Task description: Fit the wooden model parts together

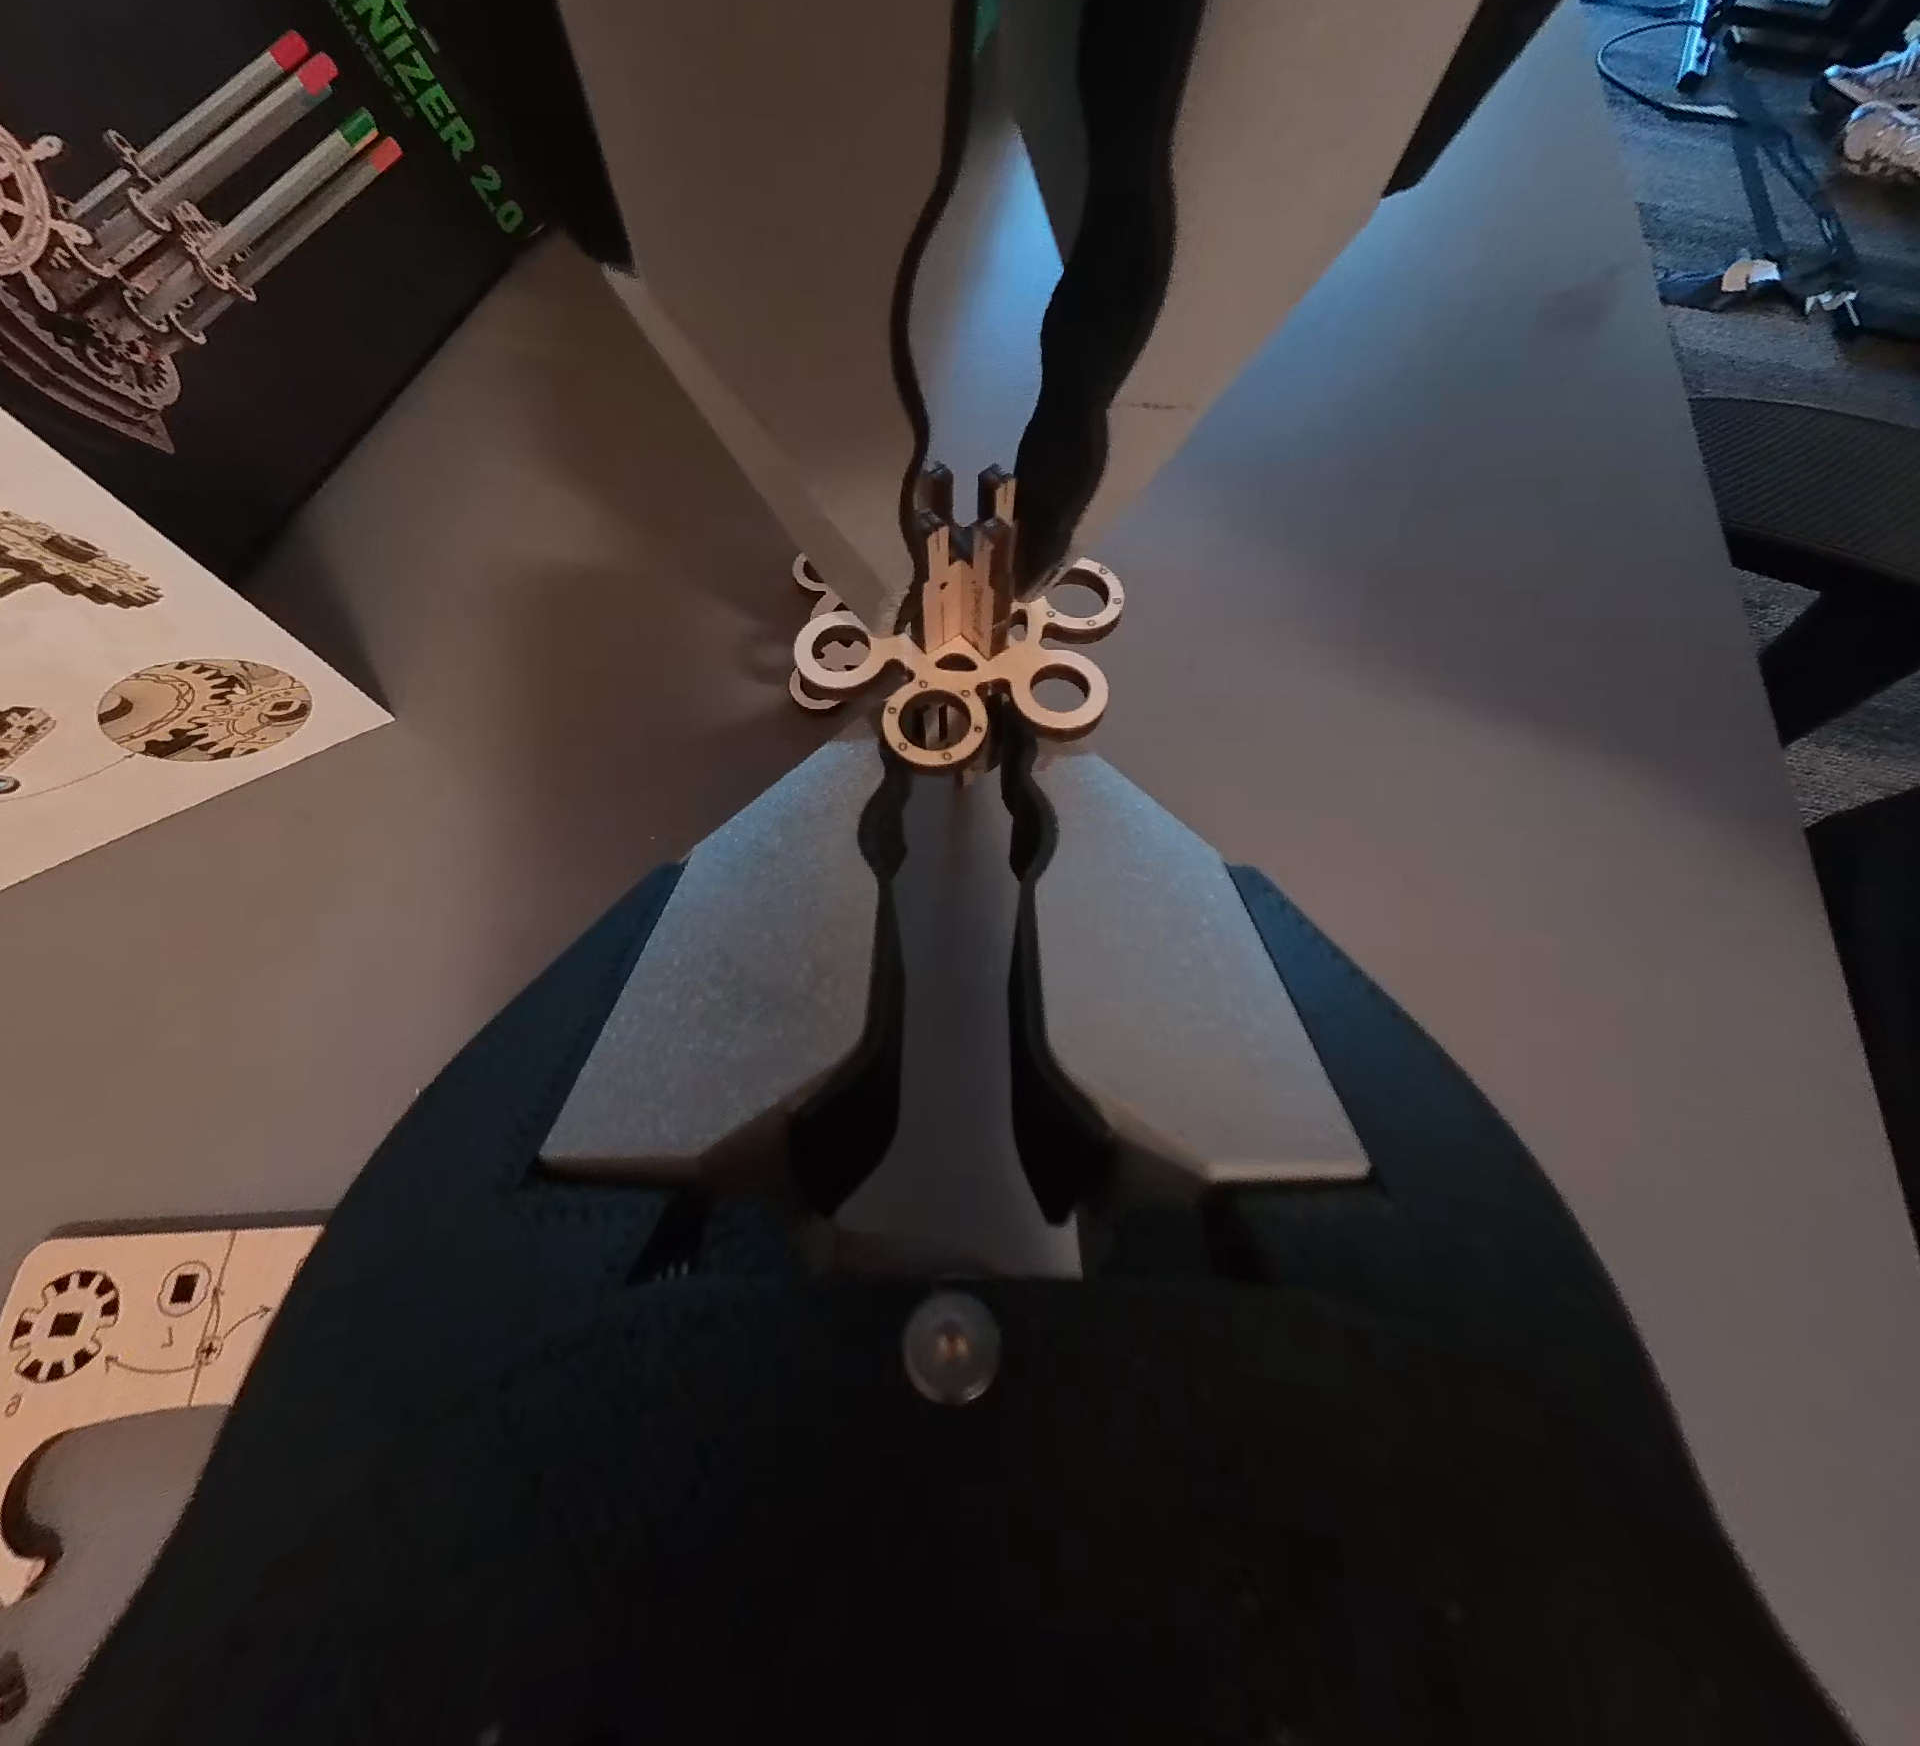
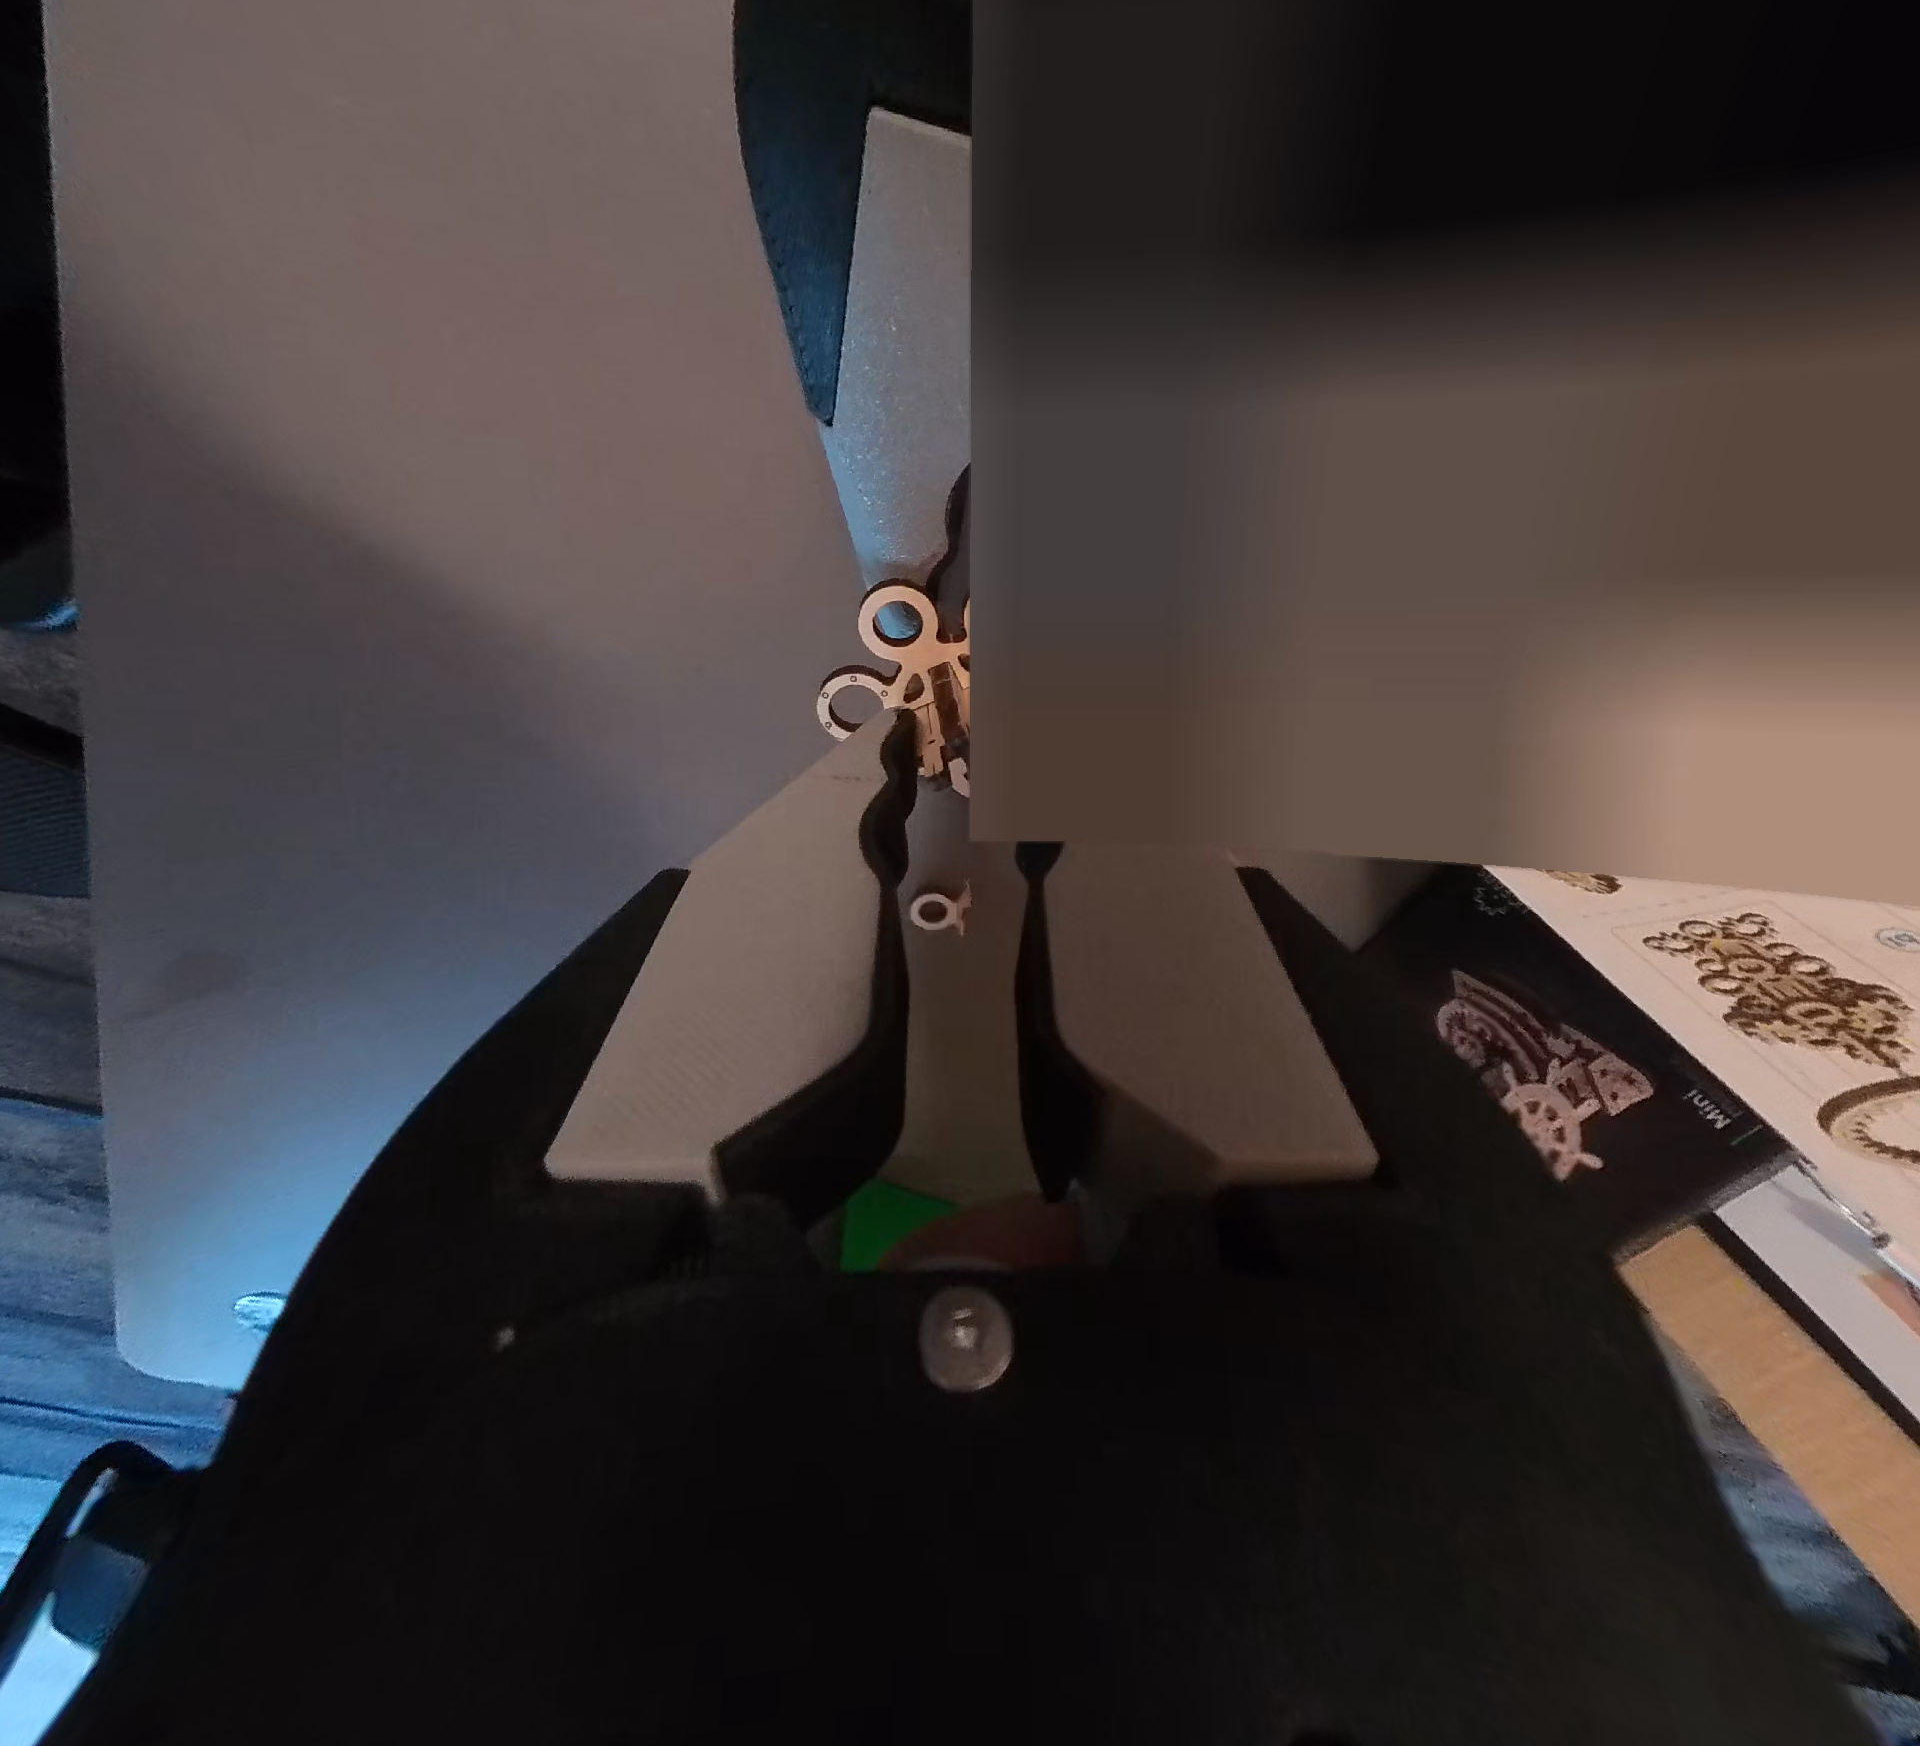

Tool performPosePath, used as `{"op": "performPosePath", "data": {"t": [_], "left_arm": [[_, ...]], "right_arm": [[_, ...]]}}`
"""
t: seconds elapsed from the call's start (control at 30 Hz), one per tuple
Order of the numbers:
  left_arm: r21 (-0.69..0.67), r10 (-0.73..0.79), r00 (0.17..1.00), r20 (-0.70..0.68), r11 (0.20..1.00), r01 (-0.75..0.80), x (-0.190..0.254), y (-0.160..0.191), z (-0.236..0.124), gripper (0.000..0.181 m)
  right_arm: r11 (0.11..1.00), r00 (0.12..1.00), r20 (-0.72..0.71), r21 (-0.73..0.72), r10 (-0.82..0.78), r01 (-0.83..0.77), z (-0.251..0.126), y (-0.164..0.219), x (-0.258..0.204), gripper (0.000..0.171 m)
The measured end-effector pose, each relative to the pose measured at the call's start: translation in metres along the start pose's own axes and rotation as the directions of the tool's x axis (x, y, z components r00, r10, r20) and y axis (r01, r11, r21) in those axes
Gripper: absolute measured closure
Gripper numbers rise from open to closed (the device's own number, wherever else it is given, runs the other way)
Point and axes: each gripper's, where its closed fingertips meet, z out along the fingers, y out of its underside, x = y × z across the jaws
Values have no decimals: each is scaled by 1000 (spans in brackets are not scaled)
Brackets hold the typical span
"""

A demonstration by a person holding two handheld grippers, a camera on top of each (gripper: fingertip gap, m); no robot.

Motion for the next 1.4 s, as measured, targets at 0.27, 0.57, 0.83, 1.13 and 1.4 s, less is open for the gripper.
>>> {"op": "performPosePath", "data": {"t": [0.27,0.57,0.83,1.13,1.4], "left_arm": [[5,-4,999,44,1000,4,-1,-1,1,167],[8,-39,991,126,999,38,-1,-2,2,167],[7,-32,997,68,999,31,6,-2,4,167],[5,-11,998,68,1000,10,6,-3,5,167],[4,-14,998,65,1000,14,6,-2,4,167]], "right_arm": [[983,984,-1,40,177,-177,-1,4,2,157],[874,877,-28,105,479,-474,-2,-2,4,158],[955,954,-52,25,295,-294,-5,-3,-4,159],[980,980,-40,-29,196,-197,-5,3,-5,160],[981,980,-29,4,196,-196,-2,0,-6,160]]}}
